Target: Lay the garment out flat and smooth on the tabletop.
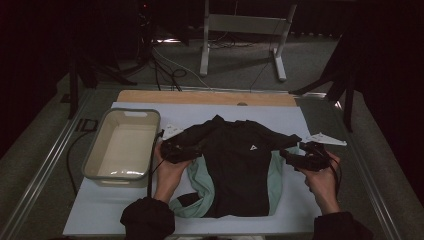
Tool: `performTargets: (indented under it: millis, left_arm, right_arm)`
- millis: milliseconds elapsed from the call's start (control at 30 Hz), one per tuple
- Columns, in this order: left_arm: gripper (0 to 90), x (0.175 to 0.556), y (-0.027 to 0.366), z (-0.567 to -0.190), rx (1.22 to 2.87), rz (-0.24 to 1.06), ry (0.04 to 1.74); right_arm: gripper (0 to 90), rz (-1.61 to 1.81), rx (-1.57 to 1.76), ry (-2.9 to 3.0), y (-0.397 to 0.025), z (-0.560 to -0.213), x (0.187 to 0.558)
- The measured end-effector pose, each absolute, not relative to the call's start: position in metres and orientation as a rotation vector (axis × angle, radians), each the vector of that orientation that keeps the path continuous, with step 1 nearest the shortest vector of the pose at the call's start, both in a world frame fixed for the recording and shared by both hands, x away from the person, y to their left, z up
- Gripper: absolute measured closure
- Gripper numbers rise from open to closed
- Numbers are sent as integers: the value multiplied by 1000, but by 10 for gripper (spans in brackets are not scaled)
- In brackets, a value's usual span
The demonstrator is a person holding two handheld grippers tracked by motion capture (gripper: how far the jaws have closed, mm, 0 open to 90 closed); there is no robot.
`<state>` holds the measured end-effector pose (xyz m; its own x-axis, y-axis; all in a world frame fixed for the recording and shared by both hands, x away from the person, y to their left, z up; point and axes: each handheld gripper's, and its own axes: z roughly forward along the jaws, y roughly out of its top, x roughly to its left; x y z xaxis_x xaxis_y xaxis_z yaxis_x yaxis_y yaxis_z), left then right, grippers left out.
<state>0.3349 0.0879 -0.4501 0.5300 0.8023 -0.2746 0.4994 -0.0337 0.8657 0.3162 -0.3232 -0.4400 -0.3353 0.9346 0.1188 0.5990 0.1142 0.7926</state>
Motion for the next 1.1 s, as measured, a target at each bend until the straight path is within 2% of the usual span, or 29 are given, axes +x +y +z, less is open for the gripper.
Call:
performTargets:
  millis: [467,733,967,1100]
  left_arm:
    - [168,293,100,-460,1676,317,1067]
    - [170,274,101,-470,1710,301,1044]
    - [199,261,100,-471,1712,277,1023]
    - [246,254,98,-473,1730,267,1004]
  right_arm:
    - [176,1102,1441,2050,-320,-453,278]
    - [156,1136,1474,2063,-319,-460,259]
    - [156,1142,1482,2061,-322,-465,247]
    - [204,1121,1492,2082,-322,-470,240]
